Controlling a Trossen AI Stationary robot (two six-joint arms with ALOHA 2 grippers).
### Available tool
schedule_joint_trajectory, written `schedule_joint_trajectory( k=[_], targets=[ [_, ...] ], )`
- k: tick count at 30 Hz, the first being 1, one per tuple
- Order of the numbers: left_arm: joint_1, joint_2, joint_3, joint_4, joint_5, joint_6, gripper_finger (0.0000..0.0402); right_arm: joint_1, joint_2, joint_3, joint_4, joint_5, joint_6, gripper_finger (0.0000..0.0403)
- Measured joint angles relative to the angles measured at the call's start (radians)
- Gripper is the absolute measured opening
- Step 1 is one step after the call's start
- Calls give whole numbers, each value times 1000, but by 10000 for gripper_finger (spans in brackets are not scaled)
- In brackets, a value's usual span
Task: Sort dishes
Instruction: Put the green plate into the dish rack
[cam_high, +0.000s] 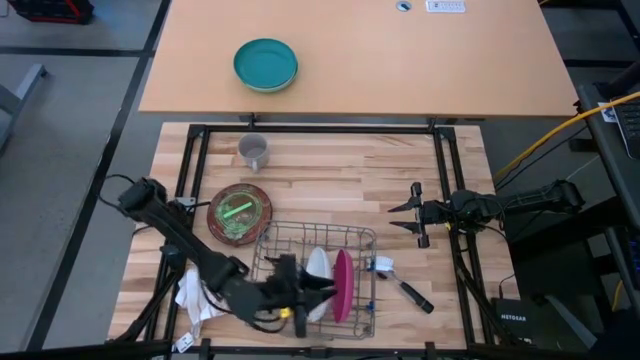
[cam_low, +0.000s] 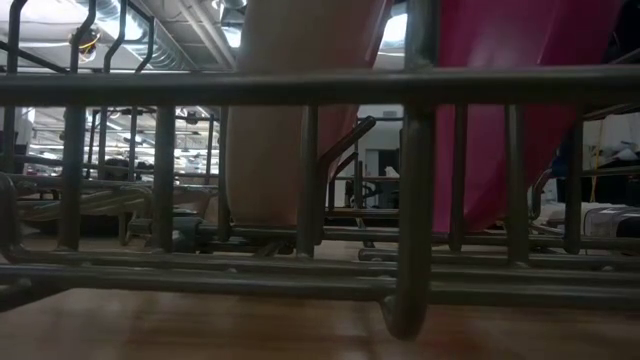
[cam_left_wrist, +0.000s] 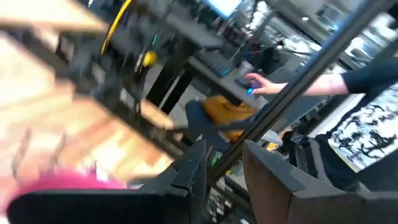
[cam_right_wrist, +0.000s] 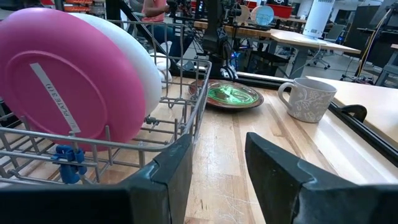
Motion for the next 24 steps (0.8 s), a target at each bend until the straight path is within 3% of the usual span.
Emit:
schedule_joint_trajectory(
  k=[4, 9, 13, 17, 20, 24],
  targets=[
    [-8, -124, 0, -70, -6, 187, 95, 0, 0, 0, 0, 0, 0, 154],
    [-16, -307, 1, -428, -107, 205, 95, 0, 0, 0, -1, 0, 0, 154],
    [-18, -436, 1, -815, -202, 24, 95, 0, 0, 0, -9, -10, 0, 154],
    [-18, -520, 1, -1209, -212, -258, 95, 0, 0, 0, -46, -19, 0, 154],
    [-17, -537, 1, -1489, -200, -477, 95, 0, 0, 0, -86, -19, 0, 154],
    [-15, -533, -13, -1766, -105, -684, 95, 0, 0, 0, -135, -19, 10, 154]
  ],
)
